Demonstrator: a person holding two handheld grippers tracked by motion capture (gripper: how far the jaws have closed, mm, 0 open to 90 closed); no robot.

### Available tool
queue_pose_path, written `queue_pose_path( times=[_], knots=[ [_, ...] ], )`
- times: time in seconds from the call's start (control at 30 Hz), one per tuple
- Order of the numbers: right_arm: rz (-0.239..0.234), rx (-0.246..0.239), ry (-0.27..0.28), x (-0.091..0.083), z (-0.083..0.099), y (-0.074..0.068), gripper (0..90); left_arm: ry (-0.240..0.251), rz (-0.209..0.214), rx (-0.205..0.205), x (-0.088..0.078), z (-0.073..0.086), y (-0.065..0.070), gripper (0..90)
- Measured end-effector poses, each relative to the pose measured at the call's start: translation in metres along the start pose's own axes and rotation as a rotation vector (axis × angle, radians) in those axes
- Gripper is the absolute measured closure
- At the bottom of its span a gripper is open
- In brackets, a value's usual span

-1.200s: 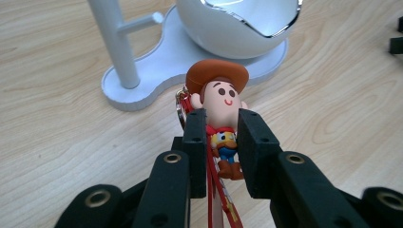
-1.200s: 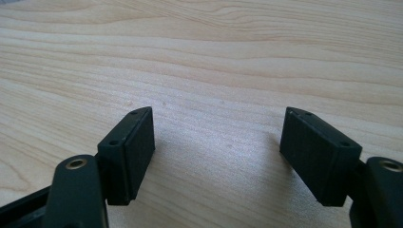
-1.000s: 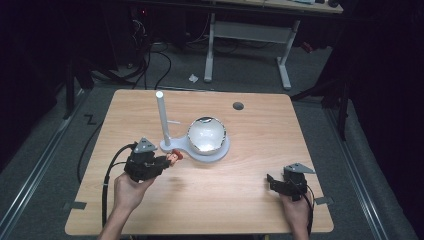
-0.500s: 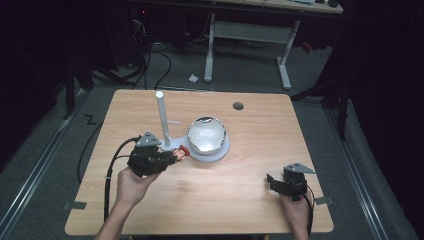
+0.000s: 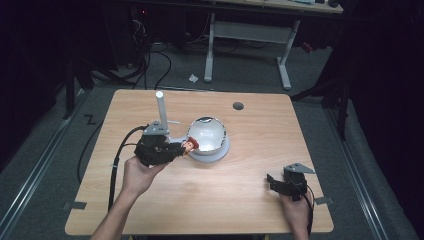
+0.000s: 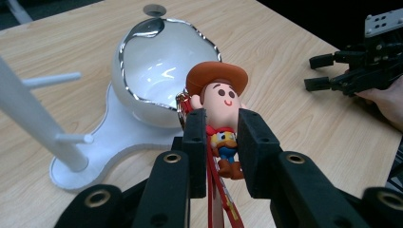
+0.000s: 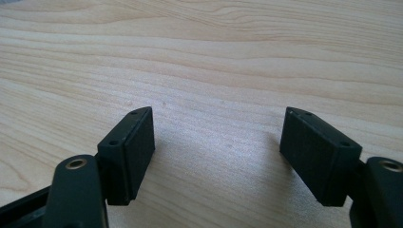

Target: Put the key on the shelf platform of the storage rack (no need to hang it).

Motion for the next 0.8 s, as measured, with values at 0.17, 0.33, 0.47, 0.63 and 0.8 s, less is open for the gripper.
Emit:
queue_pose_path(
  times=[0.17, 0.33, 0.47, 0.63, 0.8],
  knots=[
    [0.000, 0.001, 0.000, 0.000, 0.000, 0.000, 27.5, 0.005, 0.007, 0.016, 0.004, -0.011, -0.001, 74.4],
    [0.000, 0.003, 0.000, 0.000, 0.000, 0.000, 27.6, -0.003, 0.006, 0.029, 0.008, -0.022, -0.002, 74.4],
    [0.000, 0.003, 0.000, 0.000, 0.000, 0.000, 27.5, 0.000, 0.005, 0.041, 0.009, -0.031, -0.001, 74.4],
    [-0.001, 0.003, 0.000, 0.000, 0.000, 0.000, 27.5, 0.000, 0.012, 0.049, 0.013, -0.040, -0.001, 74.4],
    [0.000, 0.003, 0.000, 0.000, 0.000, 0.000, 27.5, -0.024, 0.015, 0.061, 0.022, -0.048, -0.002, 74.3]
  ],
)
Point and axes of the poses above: each handheld gripper's, and its own axes: x roughly forward along the jaws, z roughly out of its underside, y roughly to its right, the point moved 2 cm from there along x, roughly forward along the jaws, and after that the axes turned 8 degrees about -y, right-handed, at the moved point
